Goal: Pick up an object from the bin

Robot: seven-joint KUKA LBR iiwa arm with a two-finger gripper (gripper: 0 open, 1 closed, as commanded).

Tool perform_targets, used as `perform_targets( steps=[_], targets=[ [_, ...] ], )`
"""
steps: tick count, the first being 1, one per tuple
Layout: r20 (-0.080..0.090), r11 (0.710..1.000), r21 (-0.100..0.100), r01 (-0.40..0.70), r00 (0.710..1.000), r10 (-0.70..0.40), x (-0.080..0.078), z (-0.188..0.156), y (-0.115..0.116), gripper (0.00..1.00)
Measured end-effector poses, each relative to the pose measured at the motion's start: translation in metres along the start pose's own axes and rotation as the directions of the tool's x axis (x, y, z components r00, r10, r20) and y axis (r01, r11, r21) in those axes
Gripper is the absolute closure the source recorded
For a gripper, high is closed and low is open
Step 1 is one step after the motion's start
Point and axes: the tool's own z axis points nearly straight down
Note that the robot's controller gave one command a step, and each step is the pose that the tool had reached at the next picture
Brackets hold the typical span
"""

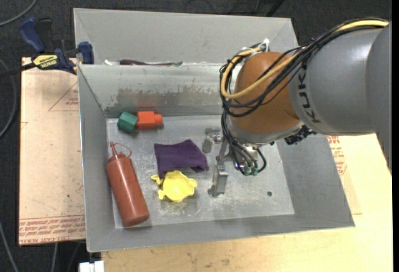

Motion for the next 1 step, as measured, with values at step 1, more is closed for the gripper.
perform_targets(
  steps=[1],
  targets=[
    [-0.006,0.999,-0.003,-0.036,0.999,0.036,0.0126,0.0362,0.0215,0.0]
  ],
)
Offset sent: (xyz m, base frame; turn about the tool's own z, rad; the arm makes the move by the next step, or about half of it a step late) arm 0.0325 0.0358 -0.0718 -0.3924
